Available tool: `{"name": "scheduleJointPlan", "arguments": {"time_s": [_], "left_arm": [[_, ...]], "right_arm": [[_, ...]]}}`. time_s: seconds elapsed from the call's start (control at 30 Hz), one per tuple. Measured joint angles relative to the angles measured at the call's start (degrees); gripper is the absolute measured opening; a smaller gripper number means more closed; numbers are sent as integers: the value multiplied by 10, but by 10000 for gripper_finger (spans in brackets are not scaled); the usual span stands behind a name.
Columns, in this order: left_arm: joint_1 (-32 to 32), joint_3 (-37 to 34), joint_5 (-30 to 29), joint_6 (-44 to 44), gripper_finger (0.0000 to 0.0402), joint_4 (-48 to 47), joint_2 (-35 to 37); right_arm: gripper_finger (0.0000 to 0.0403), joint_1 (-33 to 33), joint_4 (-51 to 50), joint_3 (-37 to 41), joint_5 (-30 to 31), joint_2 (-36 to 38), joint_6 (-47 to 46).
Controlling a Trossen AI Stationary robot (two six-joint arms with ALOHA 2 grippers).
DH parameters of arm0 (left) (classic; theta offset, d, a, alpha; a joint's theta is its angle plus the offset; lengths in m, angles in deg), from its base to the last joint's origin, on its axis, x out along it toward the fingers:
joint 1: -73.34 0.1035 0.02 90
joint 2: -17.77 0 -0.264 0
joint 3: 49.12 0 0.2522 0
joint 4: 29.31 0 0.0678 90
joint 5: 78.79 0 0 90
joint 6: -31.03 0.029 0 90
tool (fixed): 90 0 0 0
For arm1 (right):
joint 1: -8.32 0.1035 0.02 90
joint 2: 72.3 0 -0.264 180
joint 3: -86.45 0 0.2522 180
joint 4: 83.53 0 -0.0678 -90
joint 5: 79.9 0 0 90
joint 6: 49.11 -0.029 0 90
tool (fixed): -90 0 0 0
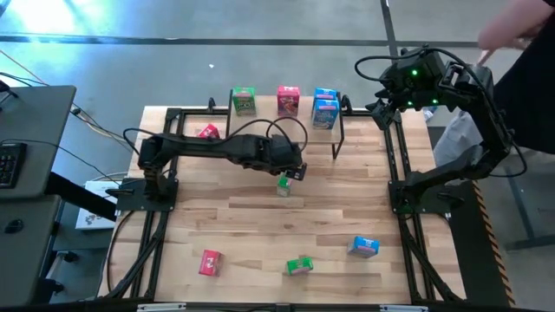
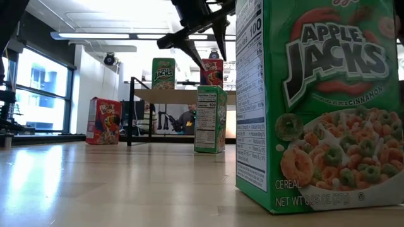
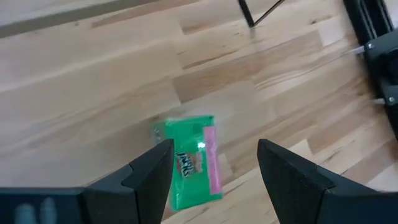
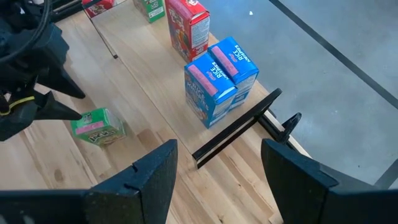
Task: Stack cereal on shelf
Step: Put the top green cereal box on the shelf aligned with the other green cereal box
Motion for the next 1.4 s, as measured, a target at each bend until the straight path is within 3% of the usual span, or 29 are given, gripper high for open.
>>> {"name": "scheduleJointPlan", "arguments": {"time_s": [1.27,1.4], "left_arm": [[-9,-34,12,-5,223,14,-19],[-9,-34,34,6,223,29,-37]], "right_arm": [[225,0,0,0,0,0,-2],[225,0,1,0,0,0,-2]]}}
